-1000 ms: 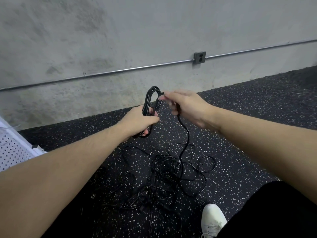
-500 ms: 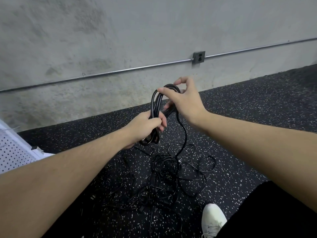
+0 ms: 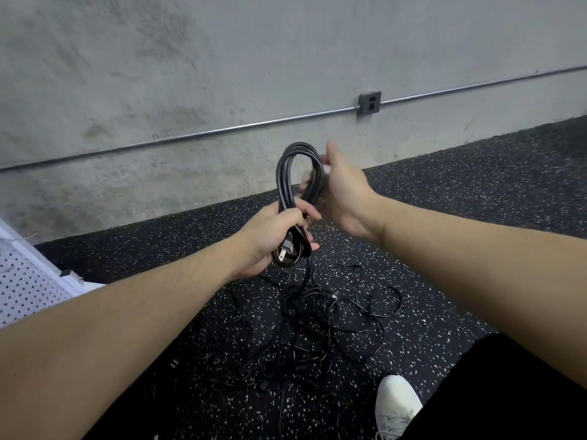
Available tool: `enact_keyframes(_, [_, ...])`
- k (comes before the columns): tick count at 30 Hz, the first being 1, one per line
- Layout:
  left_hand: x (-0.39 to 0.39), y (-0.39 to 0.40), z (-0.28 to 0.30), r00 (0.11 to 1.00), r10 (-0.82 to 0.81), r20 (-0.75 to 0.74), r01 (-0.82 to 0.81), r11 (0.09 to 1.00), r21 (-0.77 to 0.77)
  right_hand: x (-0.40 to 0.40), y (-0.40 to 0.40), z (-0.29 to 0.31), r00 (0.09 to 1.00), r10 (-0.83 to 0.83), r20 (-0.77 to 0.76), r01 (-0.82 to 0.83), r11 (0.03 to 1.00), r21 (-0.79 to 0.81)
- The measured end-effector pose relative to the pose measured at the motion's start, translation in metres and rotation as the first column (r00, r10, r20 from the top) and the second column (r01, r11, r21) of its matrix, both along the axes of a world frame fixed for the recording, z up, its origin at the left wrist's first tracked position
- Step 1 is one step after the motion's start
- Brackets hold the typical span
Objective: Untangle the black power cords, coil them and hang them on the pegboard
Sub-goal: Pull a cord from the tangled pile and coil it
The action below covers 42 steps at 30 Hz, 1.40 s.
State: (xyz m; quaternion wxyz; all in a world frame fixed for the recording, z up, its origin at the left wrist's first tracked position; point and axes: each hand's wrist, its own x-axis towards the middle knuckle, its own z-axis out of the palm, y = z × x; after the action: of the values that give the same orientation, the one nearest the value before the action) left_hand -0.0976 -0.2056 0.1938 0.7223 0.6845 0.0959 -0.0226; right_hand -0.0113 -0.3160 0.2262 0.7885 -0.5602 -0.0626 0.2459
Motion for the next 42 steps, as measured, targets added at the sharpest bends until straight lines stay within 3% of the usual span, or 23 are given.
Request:
enact_keyframes(2, [0.003,0.004,0.005,0.994,0.1,0.05,-0.1,0.995,-0.003,0.002,-0.006,-0.017,0.973,0.229,0.03,-0.216,0.946,-0.242])
enact_keyframes(4, [0.006,0.01,0.011,0.969,0.232,0.087,-0.232,0.973,-0.009,0.001,-0.013,-0.032,0.896,0.443,0.027,-0.389,0.813,-0.434])
enact_keyframes(9, [0.013,0.025,0.014,0.884,0.44,0.161,-0.43,0.898,-0.094,-0.008,-0.018,-0.039,0.644,0.764,-0.037,-0.615,0.488,-0.619])
enact_keyframes(12, [0.015,0.025,0.009,0.858,0.488,0.163,-0.463,0.87,-0.169,-0.009,-0.019,-0.044,0.525,0.848,-0.077,-0.655,0.344,-0.673])
enact_keyframes(16, [0.016,0.024,0.013,0.839,0.514,0.178,-0.489,0.856,-0.167,-0.01,-0.019,-0.049,0.548,0.837,-0.009,-0.66,0.426,-0.619])
enact_keyframes(18, [0.014,0.027,0.019,0.808,0.56,0.185,-0.523,0.825,-0.213,-0.011,-0.022,-0.05,0.529,0.848,0.022,-0.623,0.406,-0.669])
enact_keyframes(24, [0.009,0.057,0.019,0.693,0.69,0.208,-0.679,0.722,-0.132,-0.002,-0.043,-0.057,0.411,0.908,-0.074,-0.496,0.155,-0.854])
enact_keyframes(26, [0.006,0.069,0.016,0.693,0.688,0.214,-0.697,0.716,-0.047,0.005,-0.051,-0.057,0.437,0.899,-0.019,-0.459,0.205,-0.865])
enact_keyframes(30, [-0.003,0.078,0.004,0.848,0.51,0.145,-0.528,0.79,0.311,0.014,-0.057,-0.042,0.602,0.747,0.282,-0.323,0.551,-0.769])
enact_keyframes(34, [-0.006,0.068,0.001,0.955,0.297,-0.021,-0.252,0.843,0.475,0.007,-0.049,-0.024,0.709,0.408,0.575,-0.065,0.85,-0.522])
enact_keyframes(37, [-0.005,0.052,0.004,0.977,0.181,-0.115,-0.1,0.859,0.502,0.004,-0.038,-0.016,0.707,0.266,0.656,0.041,0.91,-0.413])
enact_keyframes(39, [-0.005,0.043,0.005,0.986,0.084,-0.145,-0.003,0.874,0.485,0.005,-0.034,-0.013,0.709,0.243,0.662,0.057,0.916,-0.398])
enact_keyframes(42, [-0.005,0.038,0.005,0.981,-0.057,-0.187,0.152,0.827,0.542,0.008,-0.034,-0.008,0.704,0.248,0.665,0.062,0.912,-0.405])
